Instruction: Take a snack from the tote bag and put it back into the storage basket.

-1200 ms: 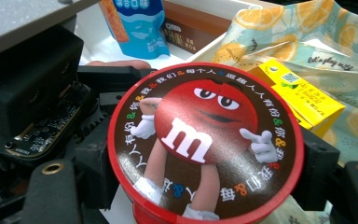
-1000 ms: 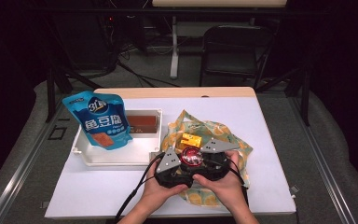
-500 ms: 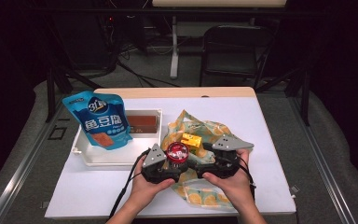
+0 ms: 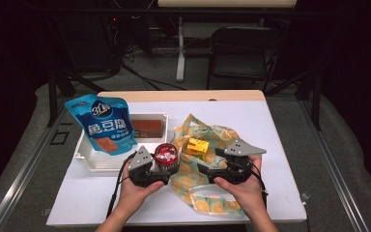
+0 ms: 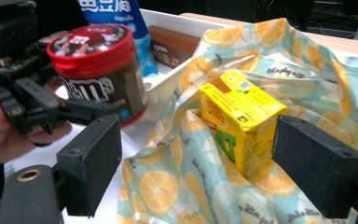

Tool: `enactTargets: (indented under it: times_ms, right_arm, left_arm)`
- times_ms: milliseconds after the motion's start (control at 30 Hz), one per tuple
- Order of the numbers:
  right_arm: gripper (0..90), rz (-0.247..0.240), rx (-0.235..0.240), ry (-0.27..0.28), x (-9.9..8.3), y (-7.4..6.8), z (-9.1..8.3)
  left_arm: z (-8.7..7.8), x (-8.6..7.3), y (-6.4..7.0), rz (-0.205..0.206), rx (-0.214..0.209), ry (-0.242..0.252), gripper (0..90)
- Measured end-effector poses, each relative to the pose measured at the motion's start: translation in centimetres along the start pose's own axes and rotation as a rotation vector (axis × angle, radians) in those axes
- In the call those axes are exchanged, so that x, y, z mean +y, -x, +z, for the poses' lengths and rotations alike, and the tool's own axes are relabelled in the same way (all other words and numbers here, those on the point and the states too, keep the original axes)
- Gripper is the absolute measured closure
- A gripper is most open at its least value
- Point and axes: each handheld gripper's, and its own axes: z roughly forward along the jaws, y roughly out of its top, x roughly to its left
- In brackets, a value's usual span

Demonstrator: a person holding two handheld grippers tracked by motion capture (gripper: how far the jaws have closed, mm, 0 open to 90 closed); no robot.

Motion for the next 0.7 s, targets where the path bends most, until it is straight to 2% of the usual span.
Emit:
enactTargets:
  times_ms: [133,200,233,300,400,433,467,500,533,700]
  right_arm:
    - [15.7,0.005,-0.016,0.000,-0.4,0.4,-0.1]
    - [15.9,0.007,-0.022,-0.004,-0.6,0.7,-0.2]
    - [16.0,0.010,-0.031,0.000,-0.7,0.8,-0.2]
    - [16.2,0.013,-0.033,0.000,-0.9,1.0,-0.3]
    - [16.5,0.015,-0.041,-0.009,-1.1,1.3,-0.4]
    - [16.6,0.020,-0.043,-0.004,-1.2,1.4,-0.4]
    - [16.8,0.019,-0.042,-0.006,-1.3,1.4,-0.4]
    - [16.8,0.017,-0.043,-0.010,-1.3,1.5,-0.5]
    - [16.9,0.022,-0.048,-0.008,-1.4,1.6,-0.4]
    - [17.1,0.025,-0.046,-0.008,-1.6,1.7,-0.3]
  left_arm:
    - [-0.8,-0.2,-1.0,-0.013,0.016,0.011,24.9]
    - [-1.3,-0.2,-1.6,-0.011,0.003,0.012,24.9]
    - [-1.4,-0.2,-1.7,-0.016,0.026,0.023,24.9]
    - [-1.8,-0.2,-2.4,-0.010,0.011,0.019,24.9]
    - [-2.2,-0.4,-3.0,-0.010,0.051,0.025,24.9]
    - [-2.3,-0.4,-3.2,-0.016,0.040,0.022,24.9]
    - [-2.5,-0.5,-3.5,-0.022,0.044,0.026,24.9]
    - [-2.6,-0.6,-3.8,-0.029,0.066,0.035,24.9]
    - [-2.8,-0.7,-4.1,-0.031,0.055,0.029,25.0]
    - [-3.0,-1.3,-5.2,-0.057,0.089,0.024,25.0]
